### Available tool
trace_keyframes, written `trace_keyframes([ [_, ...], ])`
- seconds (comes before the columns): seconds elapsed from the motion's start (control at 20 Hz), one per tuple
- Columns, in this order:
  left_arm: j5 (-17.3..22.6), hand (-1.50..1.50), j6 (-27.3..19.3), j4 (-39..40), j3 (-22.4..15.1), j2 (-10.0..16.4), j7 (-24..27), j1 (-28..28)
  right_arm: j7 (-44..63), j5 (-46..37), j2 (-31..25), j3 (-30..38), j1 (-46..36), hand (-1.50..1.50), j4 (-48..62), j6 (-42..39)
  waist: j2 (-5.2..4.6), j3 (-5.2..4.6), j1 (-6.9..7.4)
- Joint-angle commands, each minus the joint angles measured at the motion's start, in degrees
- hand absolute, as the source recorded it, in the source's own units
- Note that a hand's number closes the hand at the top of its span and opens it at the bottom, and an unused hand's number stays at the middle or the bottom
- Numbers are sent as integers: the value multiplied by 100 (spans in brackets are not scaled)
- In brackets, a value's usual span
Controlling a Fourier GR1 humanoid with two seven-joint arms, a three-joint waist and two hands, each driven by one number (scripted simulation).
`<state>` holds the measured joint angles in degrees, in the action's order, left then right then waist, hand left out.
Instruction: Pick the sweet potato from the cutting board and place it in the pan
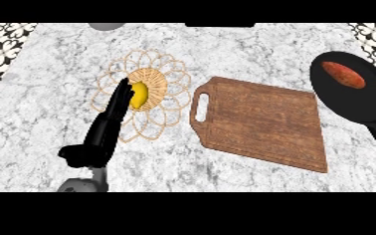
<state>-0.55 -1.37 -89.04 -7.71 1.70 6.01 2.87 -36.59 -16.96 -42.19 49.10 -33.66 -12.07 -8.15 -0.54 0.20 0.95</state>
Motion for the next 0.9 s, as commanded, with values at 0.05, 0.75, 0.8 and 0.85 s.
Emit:
trace_keyframes([
  [0.05, -63, 0, -68, 248, 136, -7, 78, 153, -393, 169, -58, -135, 346, -150, -73, -715, 17, -7, -24],
  [0.75, -167, 0, -13, -213, -40, -126, -26, -236, -667, 695, 235, -876, 1329, -150, -934, -755, 56, -21, -89],
  [0.8, -24, 0, 199, -445, 97, 96, -119, -372, -489, 705, 240, -964, 1228, -150, -950, -716, 54, -20, -74],
  [0.85, -89, 0, 138, 57, 138, -6, 284, -256, -762, 723, 43, -895, 1372, -150, -796, -729, 46, -17, -74],
])
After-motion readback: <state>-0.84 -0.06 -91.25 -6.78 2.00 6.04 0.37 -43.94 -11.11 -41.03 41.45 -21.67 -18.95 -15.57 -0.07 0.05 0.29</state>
